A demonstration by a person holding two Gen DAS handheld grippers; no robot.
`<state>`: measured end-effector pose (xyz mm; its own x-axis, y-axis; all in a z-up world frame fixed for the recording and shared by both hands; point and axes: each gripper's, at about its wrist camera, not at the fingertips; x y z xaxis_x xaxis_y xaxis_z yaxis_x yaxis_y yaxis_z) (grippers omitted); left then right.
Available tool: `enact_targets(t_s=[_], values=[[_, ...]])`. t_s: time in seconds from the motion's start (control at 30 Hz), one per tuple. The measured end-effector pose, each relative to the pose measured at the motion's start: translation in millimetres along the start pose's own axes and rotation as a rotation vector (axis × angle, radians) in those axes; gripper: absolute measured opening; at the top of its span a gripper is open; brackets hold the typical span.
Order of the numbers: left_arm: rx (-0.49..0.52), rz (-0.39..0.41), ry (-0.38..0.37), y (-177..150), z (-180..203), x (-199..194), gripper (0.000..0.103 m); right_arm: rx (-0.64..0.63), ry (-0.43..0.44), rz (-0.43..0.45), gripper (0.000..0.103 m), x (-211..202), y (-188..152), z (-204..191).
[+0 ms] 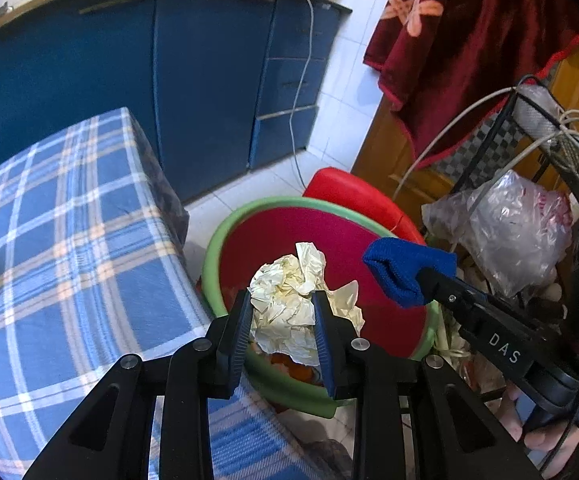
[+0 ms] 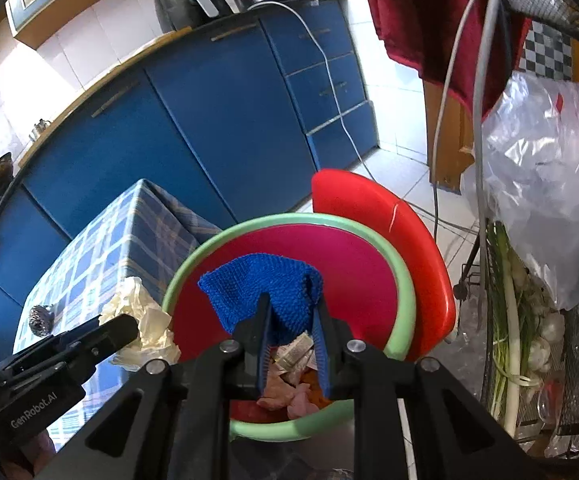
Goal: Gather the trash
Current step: 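Open the left gripper to drop the paper while the right releases the blue cloth into the bin, then withdraw both tools from the bin back over the table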
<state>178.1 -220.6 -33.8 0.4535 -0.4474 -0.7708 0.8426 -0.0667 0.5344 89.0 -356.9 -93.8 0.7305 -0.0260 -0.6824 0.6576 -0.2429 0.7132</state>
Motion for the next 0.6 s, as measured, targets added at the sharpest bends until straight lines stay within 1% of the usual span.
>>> enact_targets(t_s=[0.07,0.1,0.2,0.27,0.33,0.43,0.5,0.6], values=[[0.001,-0.009,0.003,-0.4,0.0,3.8,0.033,0.004,0.003,-0.01,0.024,4.0,-1.0,1.2],[0.001,-0.011,0.006,-0.8,0.1,5.1,0.033,0.008,0.007,-0.014,0.028,5.2,-1.3,1.7],[0.0,-0.018,0.009,0.3,-0.4,6.3,0.037,0.016,0.013,-0.019,0.029,7.6,-1.6,2.5],[-0.005,-0.019,0.014,0.9,-1.4,6.9,0.044,0.013,0.016,-0.017,0.029,7.1,-1.4,1.8],[-0.006,-0.016,0.015,0.8,-1.8,6.2,0.045,0.01,0.017,-0.014,0.03,6.2,-1.2,0.9],[-0.006,-0.015,0.013,0.3,-2.0,4.1,0.046,0.012,0.016,-0.01,0.033,4.4,-0.8,0.3],[-0.007,-0.009,0.011,0.2,-2.9,1.1,0.046,0.015,0.018,-0.003,0.038,2.9,-0.3,-0.1],[-0.018,0.001,0.008,0.3,-6.2,-4.7,0.046,0.013,0.02,0.003,0.039,0.0,0.9,-1.7]])
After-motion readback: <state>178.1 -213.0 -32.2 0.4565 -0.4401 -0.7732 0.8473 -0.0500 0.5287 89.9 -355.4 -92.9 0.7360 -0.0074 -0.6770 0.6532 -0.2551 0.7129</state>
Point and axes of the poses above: each gripper's, at about its wrist camera, not at the fingertips, and x roughly the way its jaws point, z to its right, y to its top, and after that the axes turned 15 degrees about -x, right-handed
